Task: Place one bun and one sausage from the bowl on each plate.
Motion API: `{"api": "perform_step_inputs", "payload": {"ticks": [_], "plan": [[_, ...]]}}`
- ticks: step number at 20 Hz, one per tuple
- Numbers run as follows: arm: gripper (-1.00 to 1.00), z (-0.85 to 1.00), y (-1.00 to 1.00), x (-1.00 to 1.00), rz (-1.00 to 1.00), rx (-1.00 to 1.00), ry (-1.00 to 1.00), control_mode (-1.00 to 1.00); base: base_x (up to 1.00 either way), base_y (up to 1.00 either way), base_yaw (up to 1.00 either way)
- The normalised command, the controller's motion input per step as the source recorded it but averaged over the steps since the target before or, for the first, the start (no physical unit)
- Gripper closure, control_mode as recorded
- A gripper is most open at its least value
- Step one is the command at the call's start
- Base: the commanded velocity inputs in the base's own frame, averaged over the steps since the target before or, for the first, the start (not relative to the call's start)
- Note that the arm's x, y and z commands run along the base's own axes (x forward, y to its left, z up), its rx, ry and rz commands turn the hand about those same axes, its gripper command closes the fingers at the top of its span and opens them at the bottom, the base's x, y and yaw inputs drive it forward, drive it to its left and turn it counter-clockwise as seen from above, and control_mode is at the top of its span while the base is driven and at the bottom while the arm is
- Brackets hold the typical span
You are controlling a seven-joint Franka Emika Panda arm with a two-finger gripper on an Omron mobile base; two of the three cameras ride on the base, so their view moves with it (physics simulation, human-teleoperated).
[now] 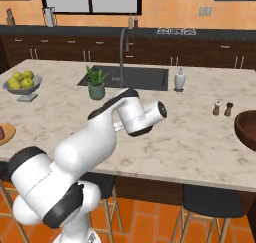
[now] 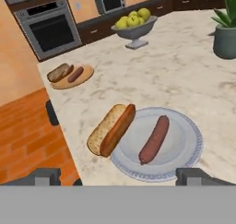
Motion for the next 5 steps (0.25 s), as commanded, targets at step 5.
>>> {"api": "perform_step_inputs", "payload": {"ticks": [5], "plan": [[-1.00,0.00,0.01,-0.03,0.03,0.00,-0.01,-1.00,0.00,0.00,0.00]]}}
